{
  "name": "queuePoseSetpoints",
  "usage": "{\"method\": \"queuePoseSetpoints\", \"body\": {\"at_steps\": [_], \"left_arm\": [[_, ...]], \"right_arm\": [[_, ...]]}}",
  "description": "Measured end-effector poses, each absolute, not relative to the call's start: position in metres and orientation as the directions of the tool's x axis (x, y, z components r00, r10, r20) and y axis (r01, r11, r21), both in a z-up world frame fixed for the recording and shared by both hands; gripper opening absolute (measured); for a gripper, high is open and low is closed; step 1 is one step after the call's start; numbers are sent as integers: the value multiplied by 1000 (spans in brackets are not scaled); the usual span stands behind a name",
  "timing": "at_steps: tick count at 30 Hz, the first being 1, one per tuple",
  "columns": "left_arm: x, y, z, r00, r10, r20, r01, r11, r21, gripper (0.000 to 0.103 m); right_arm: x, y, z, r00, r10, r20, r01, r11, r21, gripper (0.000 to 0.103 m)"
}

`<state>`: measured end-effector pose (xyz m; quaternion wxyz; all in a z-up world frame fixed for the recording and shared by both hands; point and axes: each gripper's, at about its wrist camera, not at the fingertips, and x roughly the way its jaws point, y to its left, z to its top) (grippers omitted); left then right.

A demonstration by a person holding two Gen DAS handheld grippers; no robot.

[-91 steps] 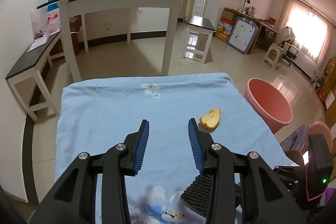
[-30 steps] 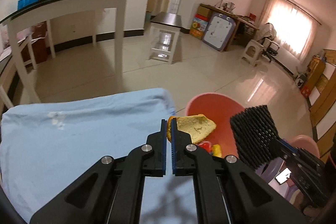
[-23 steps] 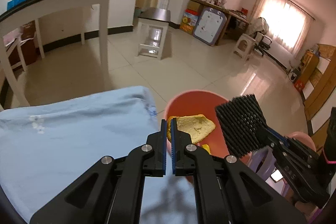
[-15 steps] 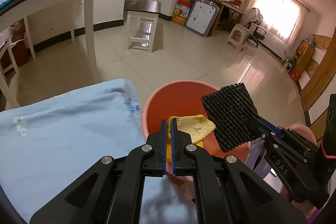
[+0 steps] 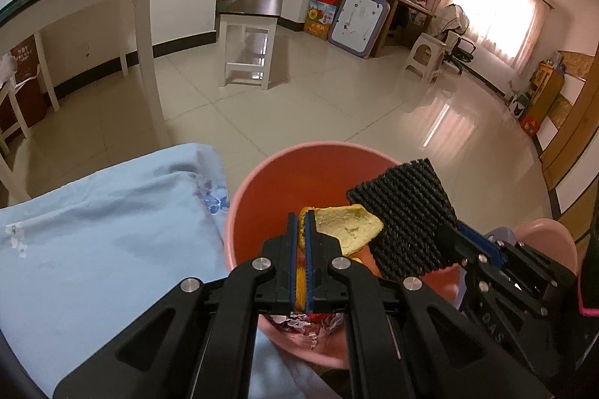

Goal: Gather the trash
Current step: 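Carry the black net and bread crust over the pink bucket with both tools, then open the right tool over the bucket while the left tool releases the bread crust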

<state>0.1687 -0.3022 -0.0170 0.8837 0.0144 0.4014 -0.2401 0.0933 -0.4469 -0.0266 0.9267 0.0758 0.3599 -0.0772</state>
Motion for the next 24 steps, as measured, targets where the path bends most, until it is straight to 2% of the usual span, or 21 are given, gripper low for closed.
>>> {"method": "queuePoseSetpoints", "body": {"at_steps": [19, 23, 24], "left_arm": [[180, -322, -32, 557, -400, -728, 442, 885, -147, 3], [182, -324, -32, 544, -409, -733, 444, 881, -162, 5], [183, -325, -33, 539, -412, -735, 447, 879, -165, 8]], "right_arm": [[107, -452, -40, 708, -84, -702, 199, 976, 85, 11], [108, -455, -40, 711, -95, -696, 214, 973, 86, 30], [108, -456, -40, 713, -95, -695, 216, 972, 88, 32]]}}
